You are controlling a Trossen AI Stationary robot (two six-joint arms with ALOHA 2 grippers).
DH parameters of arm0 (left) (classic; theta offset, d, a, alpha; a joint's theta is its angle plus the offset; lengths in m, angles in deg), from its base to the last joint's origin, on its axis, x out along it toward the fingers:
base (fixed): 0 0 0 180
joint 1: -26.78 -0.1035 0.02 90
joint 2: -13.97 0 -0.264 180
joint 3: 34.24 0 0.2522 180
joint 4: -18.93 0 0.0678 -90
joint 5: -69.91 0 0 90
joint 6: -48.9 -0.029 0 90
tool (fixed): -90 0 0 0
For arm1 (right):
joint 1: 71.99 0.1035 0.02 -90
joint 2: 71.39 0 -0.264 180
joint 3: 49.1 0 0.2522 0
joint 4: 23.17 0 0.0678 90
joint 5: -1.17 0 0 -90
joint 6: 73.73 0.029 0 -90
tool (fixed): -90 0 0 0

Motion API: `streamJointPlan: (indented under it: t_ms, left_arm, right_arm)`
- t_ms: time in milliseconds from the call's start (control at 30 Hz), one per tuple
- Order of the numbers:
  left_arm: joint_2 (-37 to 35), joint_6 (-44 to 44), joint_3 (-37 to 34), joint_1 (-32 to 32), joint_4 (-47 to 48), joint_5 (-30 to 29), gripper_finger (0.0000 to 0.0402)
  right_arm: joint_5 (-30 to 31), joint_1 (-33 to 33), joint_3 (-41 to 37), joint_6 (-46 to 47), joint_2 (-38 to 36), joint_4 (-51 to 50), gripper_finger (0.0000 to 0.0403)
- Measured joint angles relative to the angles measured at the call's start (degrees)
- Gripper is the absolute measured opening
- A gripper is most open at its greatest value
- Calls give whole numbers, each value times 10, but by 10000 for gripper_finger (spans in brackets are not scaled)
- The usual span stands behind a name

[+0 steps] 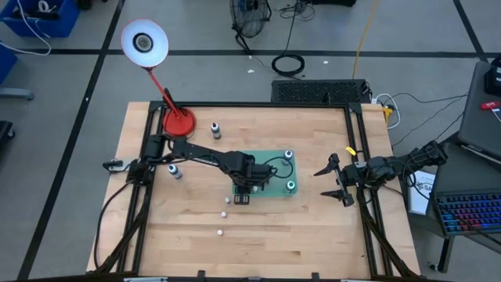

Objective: Pick & Place food coloring
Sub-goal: Put the small orange food coloring bottle into the blue bin, then put the small dark blue food coloring bottle into the blue bin

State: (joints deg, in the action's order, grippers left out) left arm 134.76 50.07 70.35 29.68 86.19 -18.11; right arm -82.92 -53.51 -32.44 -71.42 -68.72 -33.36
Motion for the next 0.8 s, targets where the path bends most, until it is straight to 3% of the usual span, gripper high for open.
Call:
streamJointPlan:
  t_ms: [333,600,800]
  left_arm:
    - [0,1,0,0,7,-5,176]
    - [-29,6,37,0,88,-5,173]
    - [-103,32,51,9,107,-6,164]
  right_arm:
    - [0,0,0,0,0,0,313]
    - [0,0,0,0,0,0,313]
    - [0,0,0,0,1,0,313]
